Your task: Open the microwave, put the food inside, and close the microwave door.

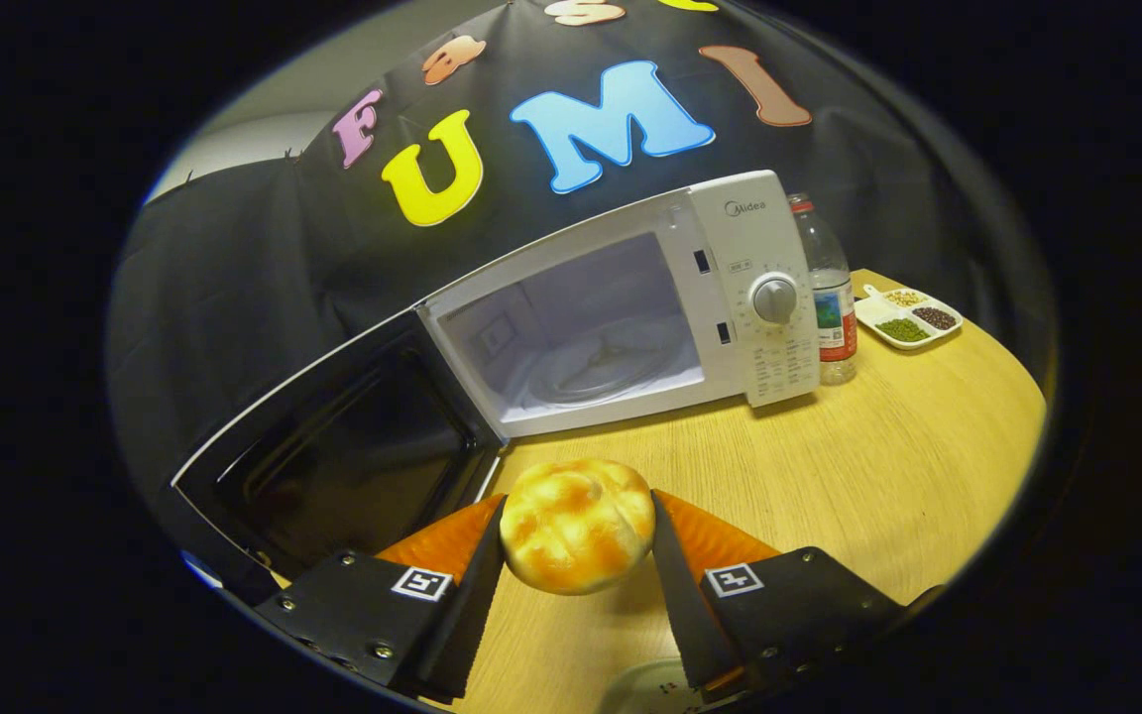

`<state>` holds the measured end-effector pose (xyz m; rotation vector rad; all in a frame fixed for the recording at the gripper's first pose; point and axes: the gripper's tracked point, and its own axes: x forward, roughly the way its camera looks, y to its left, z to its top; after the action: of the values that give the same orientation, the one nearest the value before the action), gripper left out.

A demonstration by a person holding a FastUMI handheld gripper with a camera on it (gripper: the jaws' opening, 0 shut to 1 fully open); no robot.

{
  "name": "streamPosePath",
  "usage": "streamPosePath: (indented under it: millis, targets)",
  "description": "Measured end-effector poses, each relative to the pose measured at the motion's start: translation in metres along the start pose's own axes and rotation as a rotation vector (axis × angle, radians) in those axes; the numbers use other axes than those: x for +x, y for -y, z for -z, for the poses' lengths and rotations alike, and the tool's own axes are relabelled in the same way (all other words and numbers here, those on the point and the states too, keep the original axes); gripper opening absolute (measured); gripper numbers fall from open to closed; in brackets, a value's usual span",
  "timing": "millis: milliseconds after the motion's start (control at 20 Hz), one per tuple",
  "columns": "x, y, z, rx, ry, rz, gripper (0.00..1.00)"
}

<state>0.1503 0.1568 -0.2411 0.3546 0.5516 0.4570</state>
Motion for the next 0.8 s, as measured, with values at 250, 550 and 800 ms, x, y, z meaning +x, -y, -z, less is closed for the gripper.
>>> streamPosePath:
  millis: [250, 550, 800]
  targets:
    - [0.044, -0.006, -0.031, 0.059, 0.059, -0.011, 0.78]
    - [0.101, -0.008, -0.053, 0.120, 0.102, -0.009, 0.78]
    - [0.147, -0.012, -0.064, 0.129, 0.141, 0.009, 0.78]
